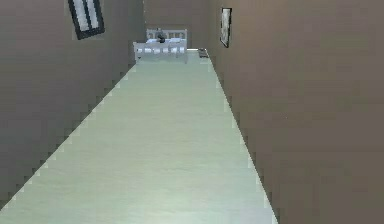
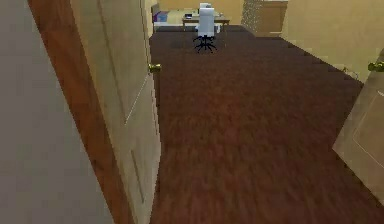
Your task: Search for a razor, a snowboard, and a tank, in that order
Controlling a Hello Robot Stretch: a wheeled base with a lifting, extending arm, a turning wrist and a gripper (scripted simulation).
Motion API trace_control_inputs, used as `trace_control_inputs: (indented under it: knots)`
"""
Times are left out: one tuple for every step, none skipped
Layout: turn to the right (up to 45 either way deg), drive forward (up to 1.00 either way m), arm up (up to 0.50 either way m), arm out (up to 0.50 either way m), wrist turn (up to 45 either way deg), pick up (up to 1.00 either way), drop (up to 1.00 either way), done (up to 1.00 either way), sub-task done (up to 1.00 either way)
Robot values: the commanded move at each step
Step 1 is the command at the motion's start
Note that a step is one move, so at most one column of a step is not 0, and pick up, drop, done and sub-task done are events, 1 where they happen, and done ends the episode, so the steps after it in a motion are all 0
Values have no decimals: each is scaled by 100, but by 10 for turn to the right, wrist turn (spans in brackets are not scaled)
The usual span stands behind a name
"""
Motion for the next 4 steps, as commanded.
trace_control_inputs:
  knots:
    - [0,100,0,0,0,0,0,0,0]
    - [0,100,0,0,0,0,0,0,0]
    - [0,100,0,0,0,0,0,0,0]
    - [0,100,0,0,0,0,0,0,0]
